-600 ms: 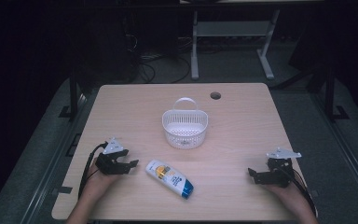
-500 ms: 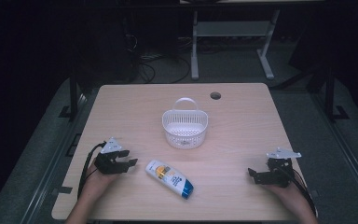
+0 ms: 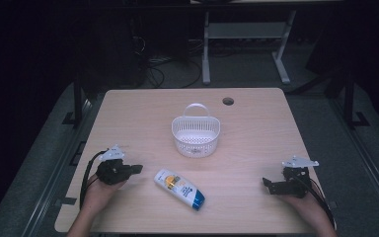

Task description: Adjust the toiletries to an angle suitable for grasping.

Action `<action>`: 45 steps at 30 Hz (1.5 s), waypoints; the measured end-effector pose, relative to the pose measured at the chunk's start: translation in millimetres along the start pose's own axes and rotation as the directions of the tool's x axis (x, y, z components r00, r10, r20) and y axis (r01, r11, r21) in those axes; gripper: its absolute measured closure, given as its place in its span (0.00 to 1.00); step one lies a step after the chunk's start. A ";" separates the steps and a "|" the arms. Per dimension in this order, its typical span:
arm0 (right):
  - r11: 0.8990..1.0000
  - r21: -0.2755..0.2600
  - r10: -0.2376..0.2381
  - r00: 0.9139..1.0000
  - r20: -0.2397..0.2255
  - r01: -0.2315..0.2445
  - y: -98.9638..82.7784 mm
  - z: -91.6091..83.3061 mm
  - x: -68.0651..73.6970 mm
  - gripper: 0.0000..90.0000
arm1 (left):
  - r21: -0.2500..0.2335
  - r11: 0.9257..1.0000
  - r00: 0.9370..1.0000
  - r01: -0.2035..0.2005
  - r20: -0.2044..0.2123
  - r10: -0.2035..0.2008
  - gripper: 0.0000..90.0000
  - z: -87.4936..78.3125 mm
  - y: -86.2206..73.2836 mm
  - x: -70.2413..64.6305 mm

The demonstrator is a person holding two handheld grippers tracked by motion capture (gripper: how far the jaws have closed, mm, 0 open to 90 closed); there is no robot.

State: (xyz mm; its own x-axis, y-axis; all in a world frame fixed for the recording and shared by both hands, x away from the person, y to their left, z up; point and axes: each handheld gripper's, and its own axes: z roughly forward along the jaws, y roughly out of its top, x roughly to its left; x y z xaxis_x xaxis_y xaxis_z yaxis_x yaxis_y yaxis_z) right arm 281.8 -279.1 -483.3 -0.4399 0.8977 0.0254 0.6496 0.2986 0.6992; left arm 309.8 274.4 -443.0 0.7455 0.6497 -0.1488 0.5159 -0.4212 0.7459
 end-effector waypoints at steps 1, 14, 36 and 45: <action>1.000 0.000 0.000 1.000 0.000 0.000 0.0 0.0 0.0 0.00 | 0.000 1.000 1.000 0.000 0.000 0.000 1.00 0.0 0.0 0.0; 1.000 0.000 0.000 1.000 -0.001 0.000 0.1 0.1 -0.1 0.00 | 0.007 0.997 0.995 -0.071 0.070 0.070 1.00 4.7 13.4 -26.3; 1.000 -0.001 -0.001 1.000 -0.002 0.001 0.3 0.3 -0.2 0.01 | -0.002 0.986 0.962 -0.165 0.219 0.161 1.00 21.0 32.3 -77.1; 1.000 -0.001 -0.001 1.000 -0.002 0.001 0.4 0.5 -0.3 0.01 | 0.014 0.975 0.935 -0.221 0.288 0.208 1.00 36.7 35.6 -101.8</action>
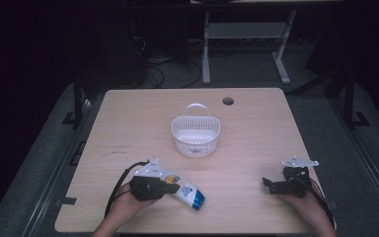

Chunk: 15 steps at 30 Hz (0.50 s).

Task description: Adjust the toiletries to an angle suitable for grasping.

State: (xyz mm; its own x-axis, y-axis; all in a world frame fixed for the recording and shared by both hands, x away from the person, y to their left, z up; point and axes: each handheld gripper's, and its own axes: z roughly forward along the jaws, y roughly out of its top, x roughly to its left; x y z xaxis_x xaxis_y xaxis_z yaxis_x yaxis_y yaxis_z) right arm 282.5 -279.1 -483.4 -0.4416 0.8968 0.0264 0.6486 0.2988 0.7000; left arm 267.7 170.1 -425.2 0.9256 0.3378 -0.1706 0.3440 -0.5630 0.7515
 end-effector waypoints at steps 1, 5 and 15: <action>1.000 0.000 -0.001 1.000 0.000 0.001 0.0 0.0 0.0 0.01 | 0.000 1.000 1.000 0.000 0.000 0.000 1.00 0.0 0.0 0.0; 1.000 0.000 0.000 1.000 0.000 0.000 0.0 0.0 0.0 0.01 | 0.018 1.000 1.000 -0.011 0.018 0.010 1.00 7.9 0.4 -4.4; 1.000 0.000 0.000 1.000 0.001 0.000 0.0 0.0 0.0 0.01 | 0.045 0.998 0.998 -0.033 0.053 0.031 1.00 19.7 0.7 -11.2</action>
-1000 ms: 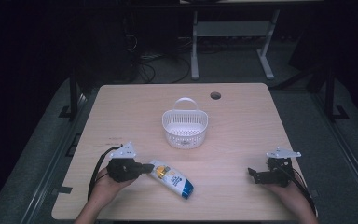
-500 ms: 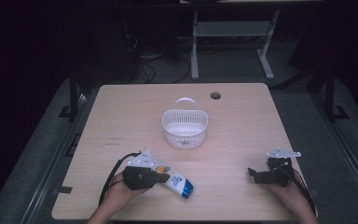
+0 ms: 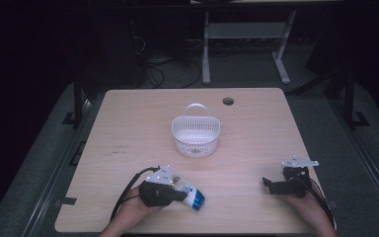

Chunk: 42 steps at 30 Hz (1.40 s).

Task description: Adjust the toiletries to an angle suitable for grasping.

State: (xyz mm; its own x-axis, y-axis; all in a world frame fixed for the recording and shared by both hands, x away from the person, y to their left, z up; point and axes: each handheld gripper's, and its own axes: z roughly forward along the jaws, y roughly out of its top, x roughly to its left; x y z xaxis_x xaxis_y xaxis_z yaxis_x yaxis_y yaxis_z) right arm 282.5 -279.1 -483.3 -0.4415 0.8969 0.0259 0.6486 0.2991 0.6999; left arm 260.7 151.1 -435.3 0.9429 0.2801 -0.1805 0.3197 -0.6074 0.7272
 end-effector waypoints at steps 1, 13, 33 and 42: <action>1.000 0.000 0.000 1.000 0.000 0.000 0.0 0.0 0.0 0.01 | 0.004 1.000 1.000 0.000 0.001 0.000 1.00 0.7 0.0 -0.2; 1.000 0.000 0.000 1.000 0.000 0.000 0.0 0.0 0.0 0.01 | 0.044 0.999 1.000 -0.016 0.016 0.015 1.00 14.9 -0.5 -3.3; 1.000 0.000 0.001 1.000 -0.001 -0.001 0.2 0.3 -0.1 0.01 | 0.068 0.998 1.000 -0.015 -0.016 0.016 1.00 35.7 20.7 14.1; 1.000 0.000 0.000 1.000 0.000 0.000 0.2 0.3 -0.1 0.01 | 0.074 0.997 1.000 -0.008 -0.029 0.010 1.00 46.1 27.8 21.3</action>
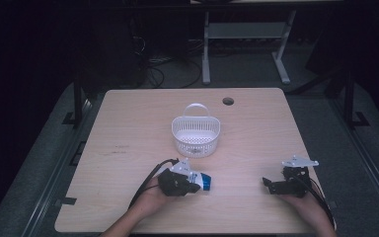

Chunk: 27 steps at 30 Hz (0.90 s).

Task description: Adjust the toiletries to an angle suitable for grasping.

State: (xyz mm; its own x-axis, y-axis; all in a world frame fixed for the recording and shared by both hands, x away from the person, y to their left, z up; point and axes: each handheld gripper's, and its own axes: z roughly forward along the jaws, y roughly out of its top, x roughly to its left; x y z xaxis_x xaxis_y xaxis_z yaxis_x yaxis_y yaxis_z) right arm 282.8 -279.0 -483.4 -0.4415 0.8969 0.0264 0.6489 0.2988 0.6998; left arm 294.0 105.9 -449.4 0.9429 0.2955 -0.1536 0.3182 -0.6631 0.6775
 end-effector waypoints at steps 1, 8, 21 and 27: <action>1.000 0.000 0.000 1.000 0.000 0.000 0.0 0.0 0.0 0.01 | 0.000 1.000 1.000 0.000 0.000 0.000 1.00 0.0 0.0 0.0; 1.000 0.000 0.000 1.000 -0.001 0.000 0.0 0.0 0.0 0.01 | 0.009 1.000 1.000 0.012 -0.018 -0.012 1.00 2.6 4.9 7.0; 1.000 0.000 0.000 1.000 -0.001 0.000 0.1 0.0 -0.1 0.01 | -0.003 1.000 0.999 0.025 -0.043 -0.025 1.00 7.2 14.7 17.3; 1.000 0.000 0.000 1.000 -0.001 0.000 0.0 0.0 -0.1 0.01 | -0.028 0.999 0.999 0.021 -0.033 -0.022 1.00 -4.1 14.6 14.5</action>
State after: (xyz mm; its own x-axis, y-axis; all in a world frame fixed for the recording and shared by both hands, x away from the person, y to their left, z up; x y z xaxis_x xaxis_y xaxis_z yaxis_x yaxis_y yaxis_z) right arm 282.9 -279.1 -483.4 -0.4422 0.8965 0.0269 0.6488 0.2990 0.6998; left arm 311.9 103.3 -438.7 0.9321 0.3322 -0.1445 0.3348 -0.6376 0.6937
